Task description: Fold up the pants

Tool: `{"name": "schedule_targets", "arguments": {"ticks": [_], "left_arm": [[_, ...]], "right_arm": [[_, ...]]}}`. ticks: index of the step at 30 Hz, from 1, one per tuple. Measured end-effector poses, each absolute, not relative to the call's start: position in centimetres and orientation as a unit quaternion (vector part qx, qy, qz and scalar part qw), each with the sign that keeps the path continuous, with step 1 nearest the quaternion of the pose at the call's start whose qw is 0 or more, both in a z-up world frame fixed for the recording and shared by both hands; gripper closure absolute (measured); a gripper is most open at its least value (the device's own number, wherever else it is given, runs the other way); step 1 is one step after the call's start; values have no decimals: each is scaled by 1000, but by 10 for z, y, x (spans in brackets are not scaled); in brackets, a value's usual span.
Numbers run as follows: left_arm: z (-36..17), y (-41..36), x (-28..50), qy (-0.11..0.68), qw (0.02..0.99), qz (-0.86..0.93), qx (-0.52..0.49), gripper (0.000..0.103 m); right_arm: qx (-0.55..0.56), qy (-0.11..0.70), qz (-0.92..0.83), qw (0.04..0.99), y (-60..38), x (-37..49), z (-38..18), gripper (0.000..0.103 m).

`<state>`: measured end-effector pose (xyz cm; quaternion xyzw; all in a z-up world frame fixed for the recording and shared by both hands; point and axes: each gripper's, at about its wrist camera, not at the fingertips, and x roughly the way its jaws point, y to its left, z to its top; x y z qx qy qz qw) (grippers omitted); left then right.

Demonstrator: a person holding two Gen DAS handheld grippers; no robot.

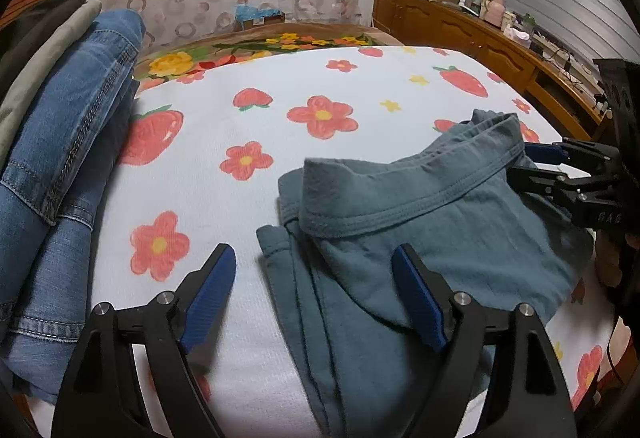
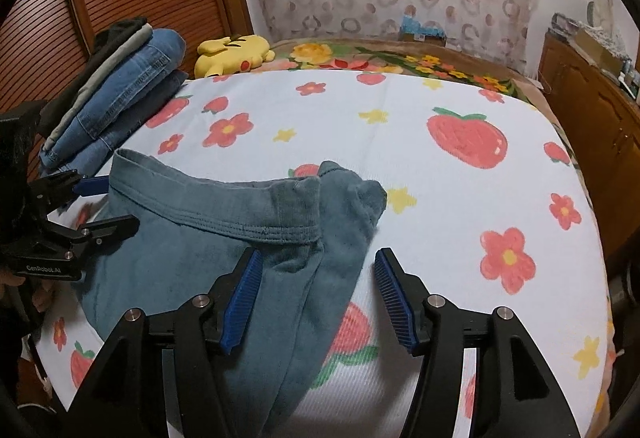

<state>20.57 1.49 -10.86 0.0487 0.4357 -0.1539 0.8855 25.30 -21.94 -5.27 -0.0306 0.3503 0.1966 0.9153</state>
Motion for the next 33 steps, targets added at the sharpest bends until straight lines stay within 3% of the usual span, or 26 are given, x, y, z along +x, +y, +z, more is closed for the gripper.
{"name": "schedule_targets", "arguments": {"ticks": [17, 26, 30, 33], "left_arm": [[-106, 32, 205, 438, 882, -172, 33, 19], [-103, 48, 199, 432, 884, -179, -12, 53], [-103, 41, 199, 432, 883, -186, -8, 59], [-103, 42, 203, 431, 882, -187, -16, 62]], "right_arm": [[-34, 355, 200, 913, -215, 257, -53, 42], [-19, 358, 218, 908, -213, 262, -53, 42], [-13, 360, 224, 905, -212, 263, -53, 42], [-6, 362, 231, 903, -213, 262, -54, 52]]}}
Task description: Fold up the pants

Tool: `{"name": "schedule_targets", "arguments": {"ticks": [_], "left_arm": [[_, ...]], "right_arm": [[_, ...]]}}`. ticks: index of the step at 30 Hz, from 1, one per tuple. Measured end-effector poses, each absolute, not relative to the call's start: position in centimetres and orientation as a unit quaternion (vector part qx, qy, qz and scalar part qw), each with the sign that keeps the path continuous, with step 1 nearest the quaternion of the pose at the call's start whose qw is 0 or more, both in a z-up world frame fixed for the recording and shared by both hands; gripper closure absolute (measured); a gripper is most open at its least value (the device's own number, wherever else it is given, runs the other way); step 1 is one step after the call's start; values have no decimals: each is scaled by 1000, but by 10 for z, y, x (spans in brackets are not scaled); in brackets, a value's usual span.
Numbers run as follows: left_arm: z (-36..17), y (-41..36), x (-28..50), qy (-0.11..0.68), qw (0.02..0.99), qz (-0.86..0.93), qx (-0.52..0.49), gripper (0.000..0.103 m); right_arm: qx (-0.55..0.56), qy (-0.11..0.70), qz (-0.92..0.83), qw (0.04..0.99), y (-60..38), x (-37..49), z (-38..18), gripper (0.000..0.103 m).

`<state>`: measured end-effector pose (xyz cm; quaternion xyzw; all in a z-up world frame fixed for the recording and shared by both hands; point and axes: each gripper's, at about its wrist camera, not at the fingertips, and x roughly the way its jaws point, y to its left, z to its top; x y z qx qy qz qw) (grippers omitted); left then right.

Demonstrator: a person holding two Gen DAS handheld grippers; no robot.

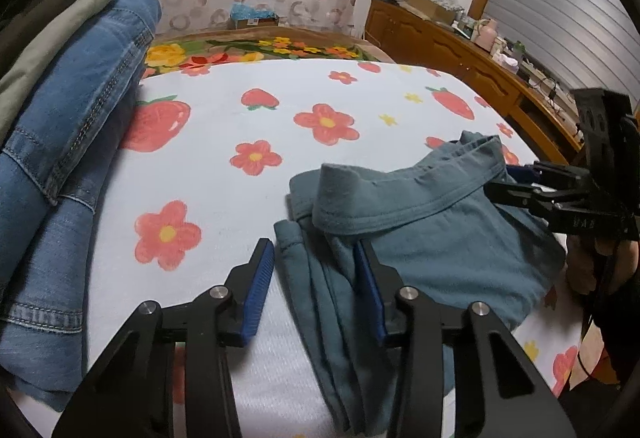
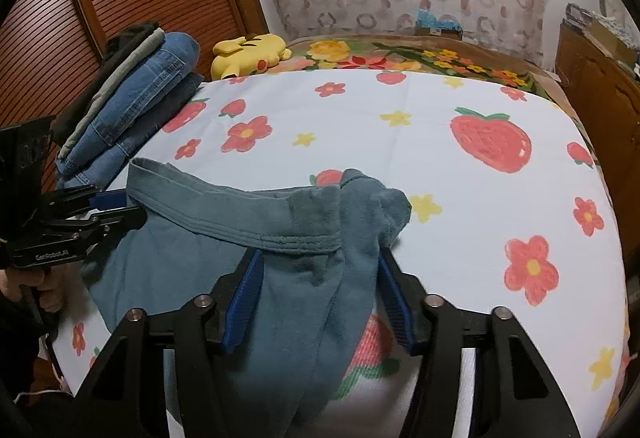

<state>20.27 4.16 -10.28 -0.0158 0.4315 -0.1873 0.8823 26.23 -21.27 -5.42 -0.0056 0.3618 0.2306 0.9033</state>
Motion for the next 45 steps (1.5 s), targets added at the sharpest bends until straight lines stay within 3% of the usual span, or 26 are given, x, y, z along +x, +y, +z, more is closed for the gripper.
{"name": "schedule_targets", "arguments": {"ticks": [4, 6, 9, 16, 33, 45], "left_arm": [[-102, 45, 204, 427, 883, -190, -37, 76], [-99, 44, 201, 421, 886, -192, -40, 84], [-91, 44, 195, 411, 889, -197, -45, 92], [-75, 41, 175, 389, 898, -200, -47, 97], [-15, 69, 97, 289, 941, -166, -63, 97], [10, 121, 89, 245, 957, -132, -79, 97]], "right_arm": [[16, 369, 243, 897, -214, 266, -54, 65], [28, 371, 246, 895, -216, 267, -54, 78], [33, 365, 250, 896, -217, 263, -51, 84], [30, 332, 266, 905, -213, 235, -34, 88], [-2, 240, 295, 925, -194, 150, 16, 91], [-70, 206, 325, 920, -147, 150, 57, 92]]}}
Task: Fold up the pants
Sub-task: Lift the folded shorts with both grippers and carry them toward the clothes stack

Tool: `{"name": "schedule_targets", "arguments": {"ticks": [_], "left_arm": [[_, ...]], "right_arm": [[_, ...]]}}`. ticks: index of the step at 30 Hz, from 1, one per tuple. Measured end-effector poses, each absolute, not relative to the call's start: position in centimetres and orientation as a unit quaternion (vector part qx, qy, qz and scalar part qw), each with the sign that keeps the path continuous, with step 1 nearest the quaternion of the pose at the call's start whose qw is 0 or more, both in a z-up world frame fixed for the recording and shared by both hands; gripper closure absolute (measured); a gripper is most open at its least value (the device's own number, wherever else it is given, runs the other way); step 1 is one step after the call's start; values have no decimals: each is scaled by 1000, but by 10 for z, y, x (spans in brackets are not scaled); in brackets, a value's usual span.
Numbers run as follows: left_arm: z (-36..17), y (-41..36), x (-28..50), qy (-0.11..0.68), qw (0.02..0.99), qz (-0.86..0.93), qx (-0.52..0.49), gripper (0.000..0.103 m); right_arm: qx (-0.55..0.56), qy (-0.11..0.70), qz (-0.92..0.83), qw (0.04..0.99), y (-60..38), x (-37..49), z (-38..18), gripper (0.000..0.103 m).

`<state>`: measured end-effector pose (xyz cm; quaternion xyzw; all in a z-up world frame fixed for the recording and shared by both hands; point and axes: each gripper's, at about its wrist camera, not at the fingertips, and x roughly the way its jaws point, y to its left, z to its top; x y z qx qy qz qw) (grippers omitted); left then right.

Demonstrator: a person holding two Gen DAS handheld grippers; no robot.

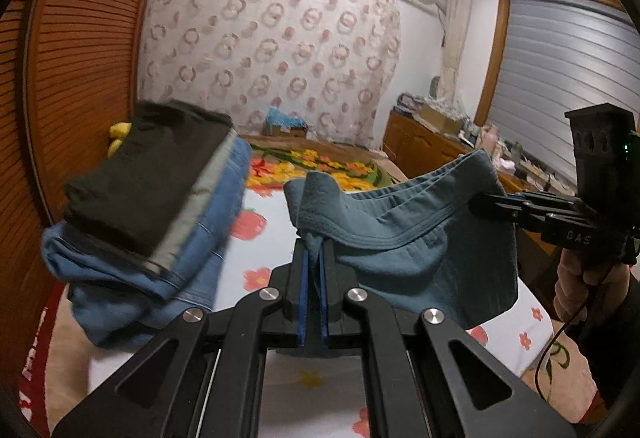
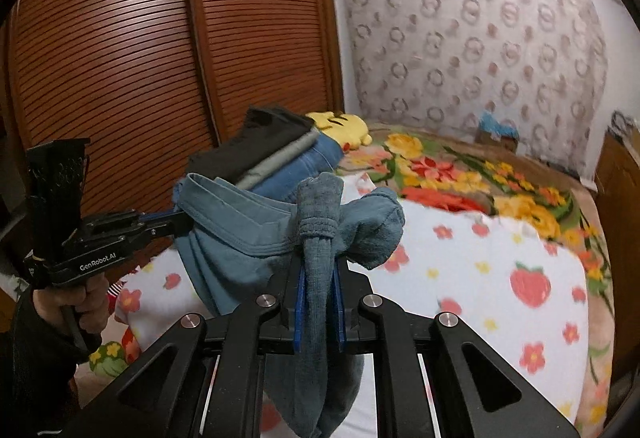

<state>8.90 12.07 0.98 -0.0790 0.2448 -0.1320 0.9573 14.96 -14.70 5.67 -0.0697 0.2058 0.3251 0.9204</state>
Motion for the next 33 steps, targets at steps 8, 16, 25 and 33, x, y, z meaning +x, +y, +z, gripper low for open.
{"name": "schedule_targets", "arguments": {"ticks": [8, 16, 25, 33], "left_arm": [[42, 147, 86, 211, 969, -108, -69, 97], [68, 179, 89, 179, 978, -82, -67, 97], [77, 214, 95, 172, 980, -51, -80, 97], [74, 233, 104, 179, 979, -32, -93, 97]], "right_arm": [[-95, 178, 347, 916, -114, 164, 81, 92], [-118, 147, 371, 909, -85, 191, 105, 92], [-158, 136, 406, 890, -42, 239, 124, 92], [-203, 146, 427, 869, -7, 287, 132, 92]]}}
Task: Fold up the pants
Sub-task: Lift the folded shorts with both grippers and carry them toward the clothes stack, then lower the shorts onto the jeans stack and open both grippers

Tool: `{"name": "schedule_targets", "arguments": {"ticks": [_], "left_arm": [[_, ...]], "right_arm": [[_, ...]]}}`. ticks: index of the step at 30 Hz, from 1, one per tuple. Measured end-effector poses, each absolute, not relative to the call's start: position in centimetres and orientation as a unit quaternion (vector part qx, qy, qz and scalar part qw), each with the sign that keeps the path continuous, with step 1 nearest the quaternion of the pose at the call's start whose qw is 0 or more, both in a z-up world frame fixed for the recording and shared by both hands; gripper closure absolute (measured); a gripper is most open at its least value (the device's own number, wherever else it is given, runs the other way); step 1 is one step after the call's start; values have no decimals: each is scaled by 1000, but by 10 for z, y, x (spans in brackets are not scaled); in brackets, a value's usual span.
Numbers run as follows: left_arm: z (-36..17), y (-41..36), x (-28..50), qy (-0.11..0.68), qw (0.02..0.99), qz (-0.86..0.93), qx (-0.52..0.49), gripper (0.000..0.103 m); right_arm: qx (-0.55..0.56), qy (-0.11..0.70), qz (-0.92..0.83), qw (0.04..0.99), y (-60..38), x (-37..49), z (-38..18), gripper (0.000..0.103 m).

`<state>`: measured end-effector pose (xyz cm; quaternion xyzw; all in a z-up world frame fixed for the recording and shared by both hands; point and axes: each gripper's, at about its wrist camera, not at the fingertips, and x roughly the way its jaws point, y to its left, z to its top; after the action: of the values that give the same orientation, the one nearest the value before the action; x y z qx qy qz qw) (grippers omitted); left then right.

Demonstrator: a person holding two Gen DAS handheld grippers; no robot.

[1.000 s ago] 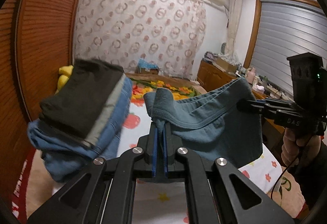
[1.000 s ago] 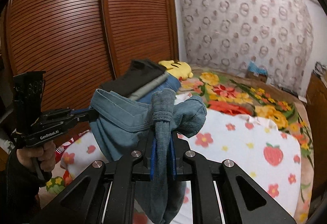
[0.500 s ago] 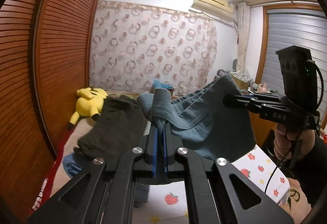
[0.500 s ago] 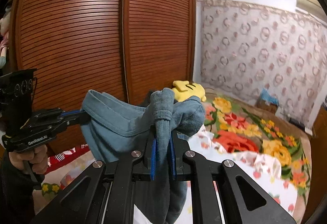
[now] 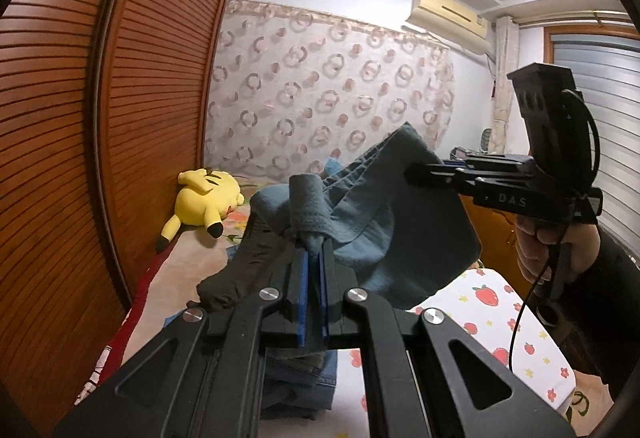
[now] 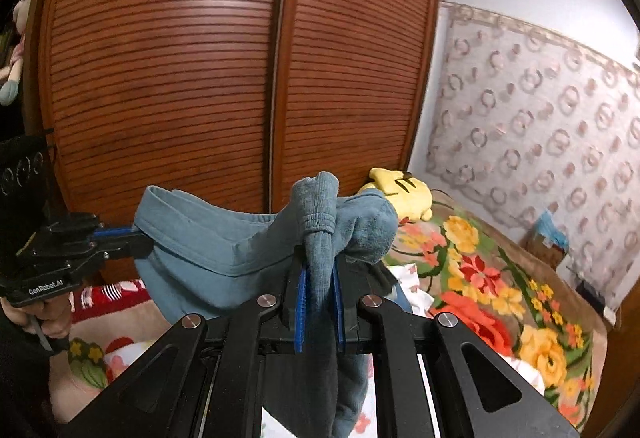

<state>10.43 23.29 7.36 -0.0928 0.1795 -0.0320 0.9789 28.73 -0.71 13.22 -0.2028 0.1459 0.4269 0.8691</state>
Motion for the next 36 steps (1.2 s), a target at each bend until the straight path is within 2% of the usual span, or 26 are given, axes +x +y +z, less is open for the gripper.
{"name": "schedule_targets", "arguments": {"ticks": [12, 18, 19, 21, 22, 24, 26, 28, 32, 36], "left_arm": [[36, 269, 167, 237, 964, 4, -120, 97], [13, 282, 183, 264, 956, 35, -125, 97], [10, 282, 184, 268, 955, 39, -123, 97], [5, 283, 185, 276, 952, 41, -127, 97], [3, 283, 185, 280, 951, 42, -127, 96], [1, 280, 183, 284, 950, 48, -120, 83], [1, 278, 180, 282, 951, 52, -113, 60], [1, 276, 173, 275, 953, 47, -115, 48], [-1, 269, 161, 274, 953, 40, -124, 47], [-5, 256, 151, 273, 954, 27, -124, 48]], "right_arm": [[-259, 210, 420, 844, 80, 388, 128, 92], [-244, 223, 427, 842, 125, 422, 123, 92], [-234, 229, 429, 842, 128, 426, 120, 90], [-218, 232, 417, 851, 127, 430, 113, 77], [-211, 226, 406, 860, 125, 430, 111, 74], [-197, 216, 403, 867, 114, 426, 109, 69], [-180, 213, 399, 874, 100, 420, 108, 68], [-165, 210, 400, 876, 84, 412, 109, 67], [-169, 209, 387, 882, 63, 400, 96, 66], [-155, 219, 378, 886, 54, 392, 84, 59]]}}
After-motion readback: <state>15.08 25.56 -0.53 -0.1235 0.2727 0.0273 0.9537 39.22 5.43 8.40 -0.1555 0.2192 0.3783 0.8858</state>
